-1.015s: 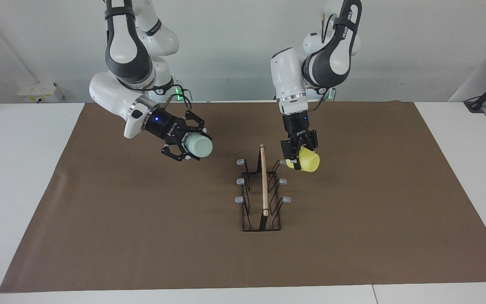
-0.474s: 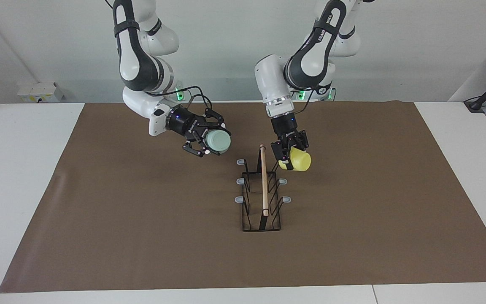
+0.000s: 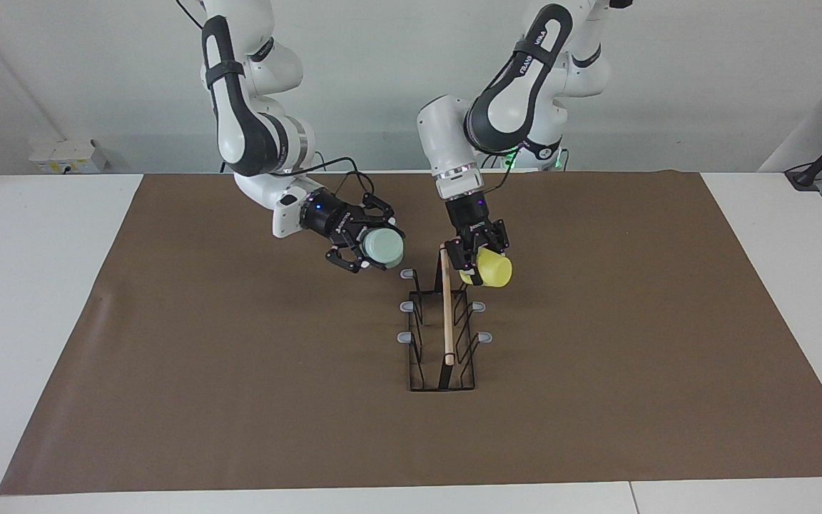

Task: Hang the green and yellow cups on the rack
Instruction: 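Hang the yellow cup on a rack peg and open the left gripper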

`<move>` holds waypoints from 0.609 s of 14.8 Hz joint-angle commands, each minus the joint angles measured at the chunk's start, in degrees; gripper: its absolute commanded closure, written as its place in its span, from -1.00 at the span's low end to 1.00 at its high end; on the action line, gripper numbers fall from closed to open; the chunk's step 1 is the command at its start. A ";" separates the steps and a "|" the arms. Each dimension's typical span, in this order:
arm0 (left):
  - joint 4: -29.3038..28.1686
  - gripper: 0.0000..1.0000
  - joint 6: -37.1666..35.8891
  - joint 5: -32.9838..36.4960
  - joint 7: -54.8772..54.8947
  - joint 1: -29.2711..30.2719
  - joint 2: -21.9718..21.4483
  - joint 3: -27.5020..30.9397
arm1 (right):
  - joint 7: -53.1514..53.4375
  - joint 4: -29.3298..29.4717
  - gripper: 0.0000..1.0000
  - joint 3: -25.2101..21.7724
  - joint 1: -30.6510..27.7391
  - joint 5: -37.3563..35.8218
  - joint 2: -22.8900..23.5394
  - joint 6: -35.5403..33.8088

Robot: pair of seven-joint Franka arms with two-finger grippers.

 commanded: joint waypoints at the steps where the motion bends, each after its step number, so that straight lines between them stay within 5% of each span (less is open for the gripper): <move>1: 1.02 -1.00 -0.80 1.33 -0.41 -0.52 1.06 0.03 | -3.15 -0.31 1.00 0.23 -0.23 2.96 1.08 -1.73; 5: 5.15 -1.00 -0.80 -4.36 8.96 0.45 1.42 -0.06 | -8.07 0.21 1.00 0.23 -0.14 5.86 5.39 -6.46; 9: 7.70 -1.00 -0.71 -16.74 30.30 2.82 0.80 0.64 | -14.91 0.48 1.00 0.23 0.91 9.36 8.02 -9.79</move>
